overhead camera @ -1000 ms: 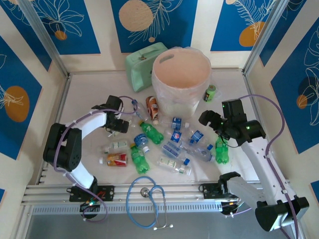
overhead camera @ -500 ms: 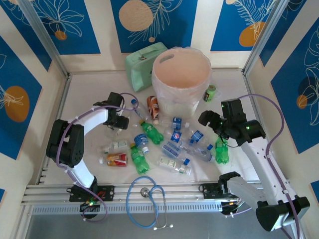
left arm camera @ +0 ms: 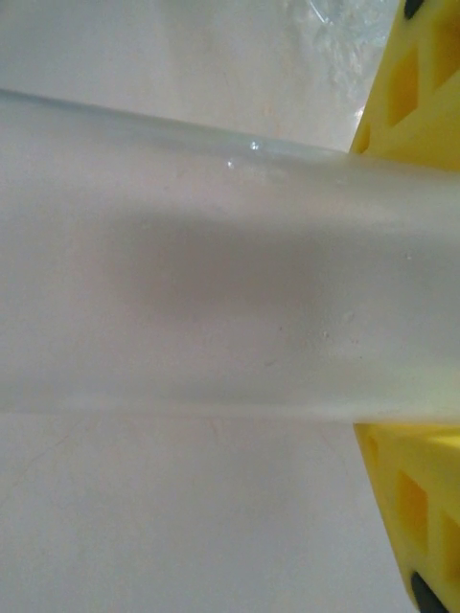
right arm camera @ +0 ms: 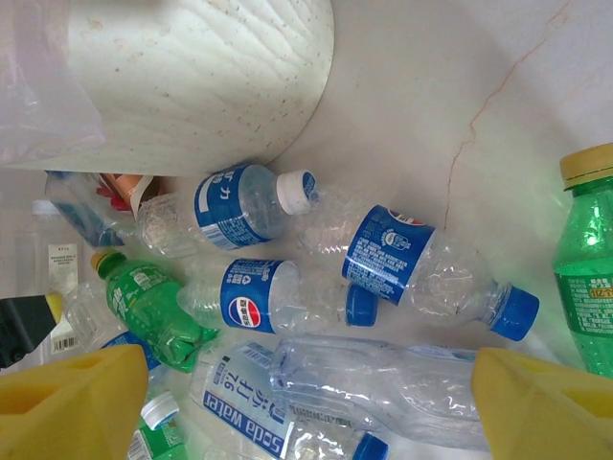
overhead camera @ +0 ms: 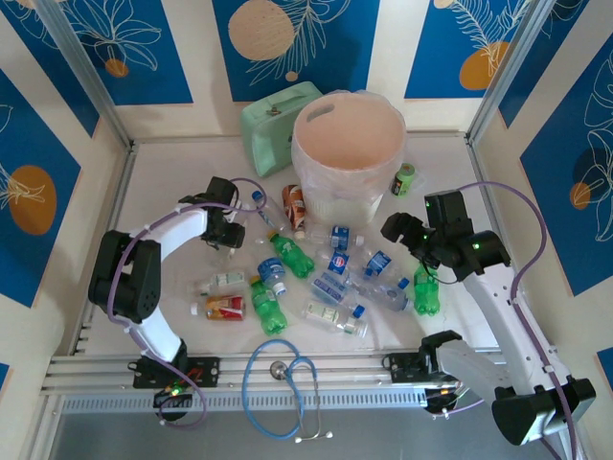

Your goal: Put the plastic bottles in the bin

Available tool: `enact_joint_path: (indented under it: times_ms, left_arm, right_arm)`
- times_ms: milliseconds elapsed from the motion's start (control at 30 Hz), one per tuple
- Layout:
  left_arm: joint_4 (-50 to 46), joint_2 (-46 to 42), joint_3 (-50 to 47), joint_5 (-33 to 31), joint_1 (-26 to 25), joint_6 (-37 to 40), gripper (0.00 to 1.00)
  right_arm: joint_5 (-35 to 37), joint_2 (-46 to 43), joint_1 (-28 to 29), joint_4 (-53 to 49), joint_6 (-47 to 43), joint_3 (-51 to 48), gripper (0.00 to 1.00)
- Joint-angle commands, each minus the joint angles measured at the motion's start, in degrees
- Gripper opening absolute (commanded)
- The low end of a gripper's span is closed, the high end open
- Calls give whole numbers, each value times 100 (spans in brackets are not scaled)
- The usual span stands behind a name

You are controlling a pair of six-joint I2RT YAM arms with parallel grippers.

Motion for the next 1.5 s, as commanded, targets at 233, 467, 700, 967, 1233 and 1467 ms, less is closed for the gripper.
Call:
enact_joint_path:
  times_ms: [233, 467, 700, 967, 1233, 1467]
  left_arm:
    - [-532, -879, 224, -10, 51, -39, 53]
    - [-1160, -1733, 1224, 257, -4, -541, 54]
    - [-1784, -1497, 3510, 347, -359, -800, 53]
    - [-1402, -628, 5892, 644, -1106, -1297, 54]
    - [-34, 159, 6251, 1230, -1599, -1745, 54]
    - [775, 889, 6323, 1257, -1825, -2013, 52]
  right_arm:
    - [-35, -86, 27, -196, -21, 278, 88]
    - [12, -101, -6, -344, -125, 489, 88]
    - [-70, -76, -6, -215, -29, 551, 88]
    - [-112, -42, 5, -188, 21, 597, 88]
    - [-167, -138, 44, -260, 38, 685, 88]
    - [-113, -405, 116, -361, 134, 533, 88]
